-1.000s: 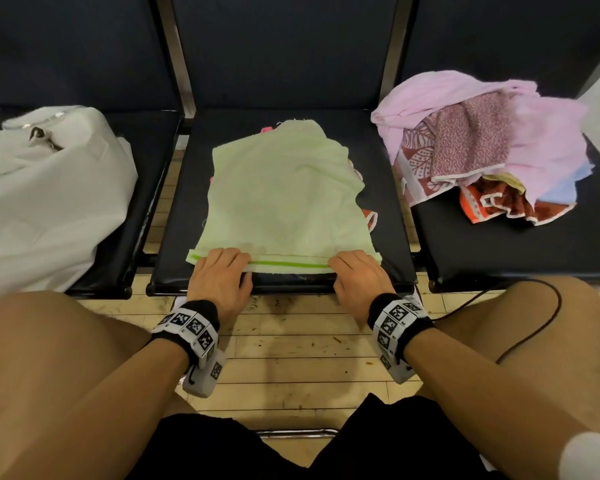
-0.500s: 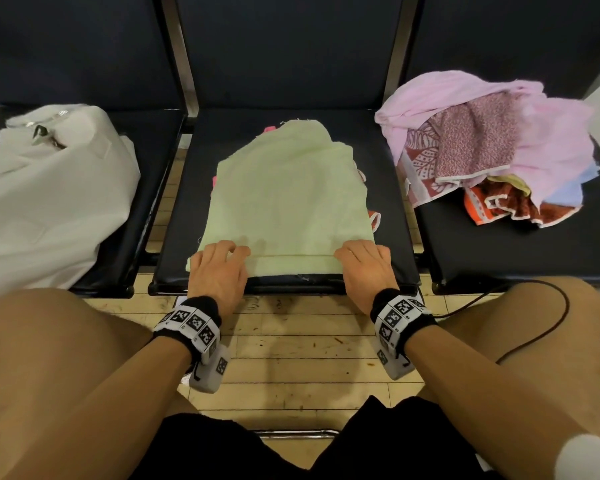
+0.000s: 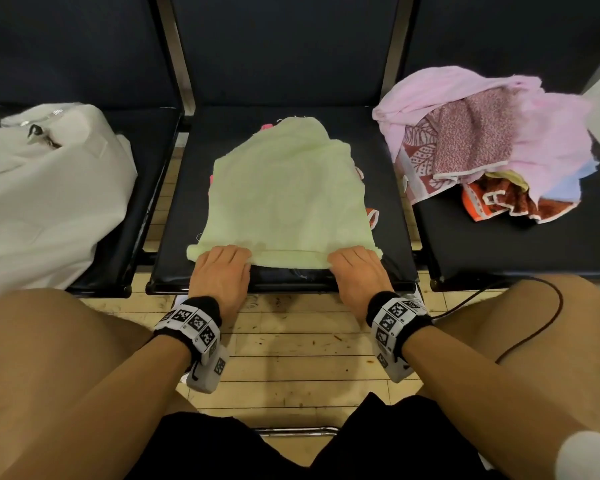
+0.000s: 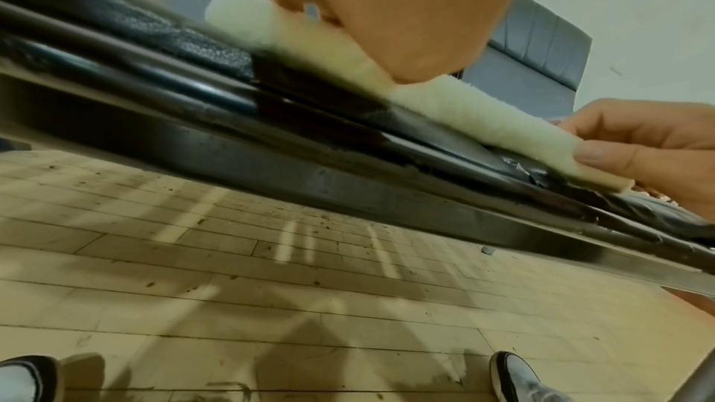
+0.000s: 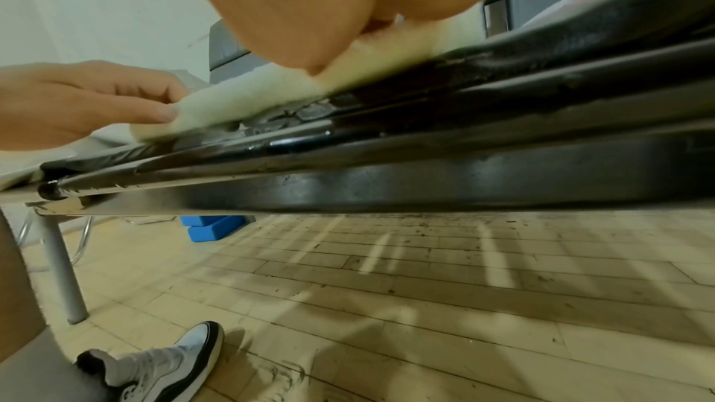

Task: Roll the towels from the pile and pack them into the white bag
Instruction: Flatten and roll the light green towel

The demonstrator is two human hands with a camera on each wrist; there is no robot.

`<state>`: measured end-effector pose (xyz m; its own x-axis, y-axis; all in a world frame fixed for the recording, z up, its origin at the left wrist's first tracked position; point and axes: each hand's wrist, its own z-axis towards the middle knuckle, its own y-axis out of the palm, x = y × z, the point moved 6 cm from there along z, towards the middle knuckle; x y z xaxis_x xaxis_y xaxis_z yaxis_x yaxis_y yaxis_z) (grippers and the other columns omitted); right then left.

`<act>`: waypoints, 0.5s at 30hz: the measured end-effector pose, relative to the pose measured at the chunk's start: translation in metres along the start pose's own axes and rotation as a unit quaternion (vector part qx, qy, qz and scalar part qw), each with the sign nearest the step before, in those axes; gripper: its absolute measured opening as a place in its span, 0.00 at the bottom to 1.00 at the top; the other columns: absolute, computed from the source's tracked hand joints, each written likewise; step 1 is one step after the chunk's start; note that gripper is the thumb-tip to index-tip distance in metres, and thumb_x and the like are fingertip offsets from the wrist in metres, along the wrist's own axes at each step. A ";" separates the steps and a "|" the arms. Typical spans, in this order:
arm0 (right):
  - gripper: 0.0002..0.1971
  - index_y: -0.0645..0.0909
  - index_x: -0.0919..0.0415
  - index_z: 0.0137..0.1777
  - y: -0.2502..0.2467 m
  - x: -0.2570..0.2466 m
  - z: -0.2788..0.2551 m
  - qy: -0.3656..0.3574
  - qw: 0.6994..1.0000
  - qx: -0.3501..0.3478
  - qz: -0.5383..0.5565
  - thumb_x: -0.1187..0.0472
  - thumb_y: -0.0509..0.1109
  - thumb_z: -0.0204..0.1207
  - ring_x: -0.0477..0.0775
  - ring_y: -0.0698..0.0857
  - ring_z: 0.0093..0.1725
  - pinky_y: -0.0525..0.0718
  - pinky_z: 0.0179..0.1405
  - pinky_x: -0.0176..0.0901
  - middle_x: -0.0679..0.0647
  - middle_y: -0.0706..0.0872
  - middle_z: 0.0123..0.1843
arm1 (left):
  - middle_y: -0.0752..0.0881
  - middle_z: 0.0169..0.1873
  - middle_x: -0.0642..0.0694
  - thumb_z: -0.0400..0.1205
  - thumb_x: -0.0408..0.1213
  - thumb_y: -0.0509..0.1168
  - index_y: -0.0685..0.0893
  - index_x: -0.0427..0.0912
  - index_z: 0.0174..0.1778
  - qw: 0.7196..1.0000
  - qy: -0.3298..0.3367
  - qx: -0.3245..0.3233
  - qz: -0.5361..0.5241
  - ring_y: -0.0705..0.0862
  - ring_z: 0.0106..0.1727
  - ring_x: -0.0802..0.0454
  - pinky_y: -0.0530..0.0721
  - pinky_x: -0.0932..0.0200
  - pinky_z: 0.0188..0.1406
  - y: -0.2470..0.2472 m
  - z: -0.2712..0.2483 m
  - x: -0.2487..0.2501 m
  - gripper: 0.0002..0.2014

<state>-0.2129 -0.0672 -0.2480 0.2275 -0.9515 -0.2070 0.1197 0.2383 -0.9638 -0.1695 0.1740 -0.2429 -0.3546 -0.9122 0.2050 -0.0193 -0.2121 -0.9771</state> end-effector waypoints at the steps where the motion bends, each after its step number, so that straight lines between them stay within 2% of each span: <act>1: 0.15 0.83 0.59 0.55 0.000 0.001 0.001 0.005 1.000 -0.005 0.001 0.69 0.74 0.69 0.62 0.82 0.49 0.80 0.51 0.53 0.55 0.86 0.48 | 0.84 0.55 0.46 0.86 0.40 0.58 0.81 0.45 0.61 1.000 -0.002 -0.003 0.010 0.78 0.57 0.43 0.73 0.46 0.63 -0.001 0.001 0.000 0.11; 5: 0.20 0.81 0.61 0.65 0.000 0.001 0.003 0.017 0.998 -0.059 0.008 0.72 0.67 0.72 0.64 0.82 0.54 0.78 0.57 0.55 0.57 0.87 0.54 | 0.85 0.55 0.48 0.86 0.40 0.55 0.80 0.46 0.65 0.999 -0.019 -0.038 0.028 0.79 0.55 0.44 0.71 0.48 0.59 0.001 0.002 0.001 0.14; 7: 0.20 0.81 0.61 0.66 -0.003 0.000 0.004 0.021 0.998 -0.051 0.014 0.72 0.66 0.74 0.63 0.82 0.53 0.79 0.55 0.55 0.57 0.86 0.56 | 0.84 0.55 0.47 0.86 0.40 0.55 0.79 0.46 0.66 0.999 -0.018 -0.041 0.023 0.80 0.53 0.45 0.71 0.48 0.57 0.000 0.001 0.002 0.15; 9: 0.21 0.82 0.60 0.63 -0.008 0.001 0.004 0.023 1.000 -0.012 0.008 0.73 0.70 0.70 0.61 0.82 0.49 0.80 0.49 0.54 0.57 0.84 0.55 | 0.82 0.56 0.45 0.85 0.38 0.58 0.80 0.45 0.66 1.000 -0.010 -0.027 0.010 0.82 0.50 0.43 0.74 0.46 0.56 -0.002 0.000 0.004 0.15; 10: 0.20 0.83 0.59 0.60 -0.008 0.001 0.004 0.018 1.000 0.006 -0.002 0.73 0.72 0.67 0.61 0.82 0.49 0.78 0.49 0.53 0.57 0.84 0.54 | 0.82 0.57 0.44 0.84 0.36 0.61 0.81 0.44 0.65 1.000 -0.009 -0.017 0.005 0.82 0.49 0.42 0.76 0.44 0.55 -0.004 0.000 0.004 0.14; 13: 0.18 0.86 0.57 0.49 -0.007 -0.001 0.004 -0.021 0.998 0.050 -0.029 0.74 0.75 0.59 0.59 0.81 0.51 0.65 0.49 0.50 0.53 0.85 0.51 | 0.80 0.62 0.42 0.78 0.31 0.69 0.84 0.45 0.60 1.000 -0.015 0.002 0.020 0.80 0.58 0.40 0.76 0.39 0.60 -0.005 -0.001 0.002 0.15; 15: 0.17 0.87 0.59 0.47 -0.006 -0.004 0.004 -0.046 0.997 0.055 -0.034 0.74 0.76 0.59 0.60 0.82 0.48 0.69 0.48 0.50 0.54 0.86 0.49 | 0.81 0.60 0.43 0.74 0.28 0.72 0.87 0.46 0.56 1.000 -0.005 0.016 0.027 0.77 0.62 0.39 0.73 0.40 0.63 -0.005 0.000 0.003 0.16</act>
<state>-0.2106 -0.0642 -0.2411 0.3022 -0.9455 -0.1215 0.2410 0.1991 -0.9499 -0.1704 0.1726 -0.2377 -0.3451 -0.9261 0.1527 0.0288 -0.1730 -0.9845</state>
